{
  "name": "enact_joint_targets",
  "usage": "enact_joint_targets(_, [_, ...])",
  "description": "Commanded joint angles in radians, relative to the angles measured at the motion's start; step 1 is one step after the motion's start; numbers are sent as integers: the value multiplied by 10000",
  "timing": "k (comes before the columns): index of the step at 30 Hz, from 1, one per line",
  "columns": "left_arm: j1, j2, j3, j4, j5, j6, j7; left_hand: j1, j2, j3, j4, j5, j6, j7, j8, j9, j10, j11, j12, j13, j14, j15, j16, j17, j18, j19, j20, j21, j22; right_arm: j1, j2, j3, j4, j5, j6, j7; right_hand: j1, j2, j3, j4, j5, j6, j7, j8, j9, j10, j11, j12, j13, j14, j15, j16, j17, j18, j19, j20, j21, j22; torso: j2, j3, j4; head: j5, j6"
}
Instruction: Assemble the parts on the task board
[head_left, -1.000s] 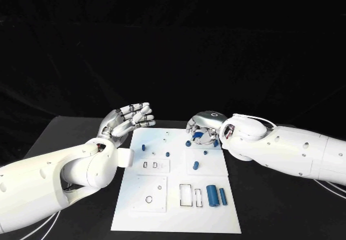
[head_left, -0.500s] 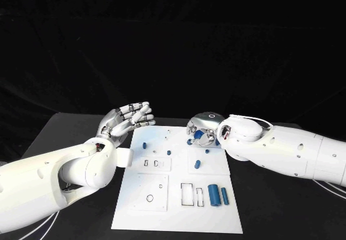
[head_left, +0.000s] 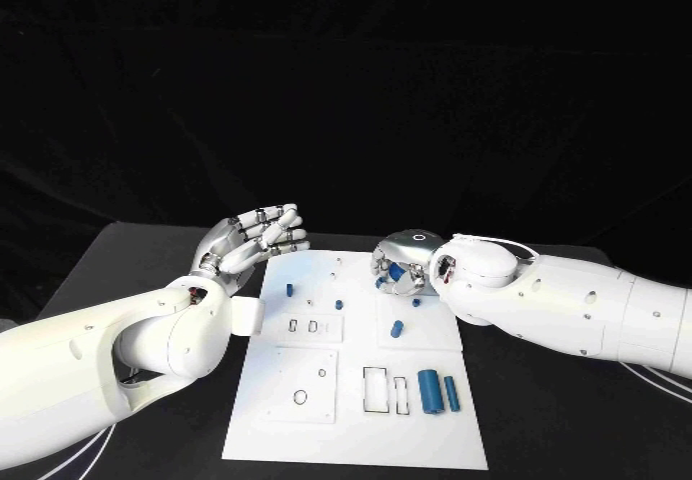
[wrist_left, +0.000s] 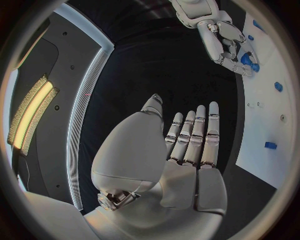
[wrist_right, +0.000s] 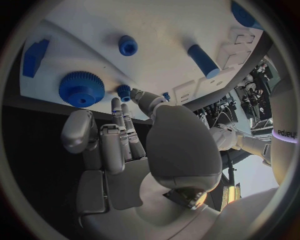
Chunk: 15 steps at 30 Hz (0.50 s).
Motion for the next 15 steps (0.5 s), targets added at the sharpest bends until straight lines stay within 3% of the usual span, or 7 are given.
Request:
enact_joint_targets(1, [26,1,11,33,27,175,29,79,41,-62,-19,-45,-62,466,-52,-2,-59,-25,-65,-8,64,19,-33,9,131,82,14,54,-10,-15,27,-3,-33,-189,225,-84,98,74,137,-11,55,101,-12,8,38,192,-18,99,36,572,31,77,254,-138,70,54,126,156,59,-21,29,5,12])
enact_joint_targets(6, [30,-5,11,12,38,166,-2,74,55,-62,-18,-43,-68,475,-55,-3,-54,-19,-69,-7,70,19,-36,11,130,91,13,56,-11,-27,33,-4,-58,-193,261,-108,162,169,284,-13,11,168,-42,31,84,297,-47,122,72,577,7,119,298,-142,60,42,201,249,84,-19,-12,97,4])
enact_joint_targets(12, [31,-4,11,-4,90,142,-36,69,97,-57,-18,-39,-75,499,-62,-4,-48,2,-83,-5,83,21,-45,18,127,108,11,58,-16,-32,33,-5,-56,-203,174,-125,290,302,480,-65,11,274,-89,85,152,411,-95,141,108,580,-27,158,339,-154,68,16,308,394,117,-30,10,104,28])
enact_joint_targets(15, [31,-7,12,-10,102,129,-47,69,97,-57,-18,-39,-75,499,-62,-4,-48,2,-83,-5,83,21,-45,18,127,108,11,58,-16,-33,31,-5,-37,-256,26,-180,515,513,686,-210,-108,531,-186,251,285,700,-193,250,193,595,-116,214,422,-171,95,-42,440,577,131,-29,16,98,26])
